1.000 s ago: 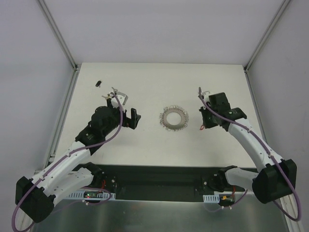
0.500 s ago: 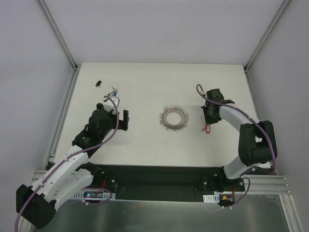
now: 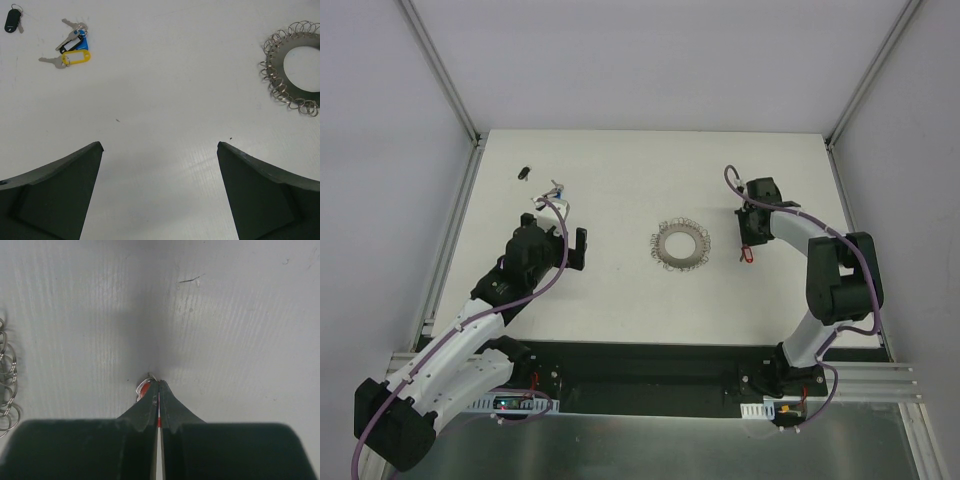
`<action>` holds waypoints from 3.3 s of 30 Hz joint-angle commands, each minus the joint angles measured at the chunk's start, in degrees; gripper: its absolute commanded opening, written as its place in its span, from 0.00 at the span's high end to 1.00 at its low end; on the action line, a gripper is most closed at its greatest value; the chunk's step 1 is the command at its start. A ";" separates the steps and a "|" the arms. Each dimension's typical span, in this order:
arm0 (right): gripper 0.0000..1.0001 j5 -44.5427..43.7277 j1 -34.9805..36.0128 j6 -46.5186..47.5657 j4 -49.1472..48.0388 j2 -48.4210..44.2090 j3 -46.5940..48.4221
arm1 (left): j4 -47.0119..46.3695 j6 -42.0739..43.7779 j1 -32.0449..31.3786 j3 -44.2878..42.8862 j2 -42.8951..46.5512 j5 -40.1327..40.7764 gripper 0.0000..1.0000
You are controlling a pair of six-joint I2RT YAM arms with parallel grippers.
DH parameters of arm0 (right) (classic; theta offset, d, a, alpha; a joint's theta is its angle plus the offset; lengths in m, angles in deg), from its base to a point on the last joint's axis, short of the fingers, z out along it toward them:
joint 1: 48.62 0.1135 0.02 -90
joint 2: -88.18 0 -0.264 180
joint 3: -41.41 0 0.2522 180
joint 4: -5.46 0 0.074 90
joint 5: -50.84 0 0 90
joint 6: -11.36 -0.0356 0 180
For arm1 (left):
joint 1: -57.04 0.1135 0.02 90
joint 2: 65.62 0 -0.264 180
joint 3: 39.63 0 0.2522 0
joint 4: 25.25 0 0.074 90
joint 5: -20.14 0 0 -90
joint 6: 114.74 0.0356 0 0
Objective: Put the keys on the keyring
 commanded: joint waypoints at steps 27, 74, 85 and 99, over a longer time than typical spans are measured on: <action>0.41 8.42 9.42 -18.71 -3.27 -7.28 1.65 | 3.92 -1.47 0.57 -1.48 4.27 -1.65 0.01; 0.62 6.93 34.12 -16.97 0.42 3.01 9.90 | 4.97 -2.09 0.57 0.28 6.39 -1.65 0.01; 0.80 0.43 35.09 -16.62 0.50 5.30 10.34 | 5.06 -2.00 0.57 0.28 7.09 -2.09 0.01; 0.86 -0.98 35.62 -15.74 1.38 7.23 11.57 | 4.97 -1.91 0.57 0.28 7.27 -2.79 0.01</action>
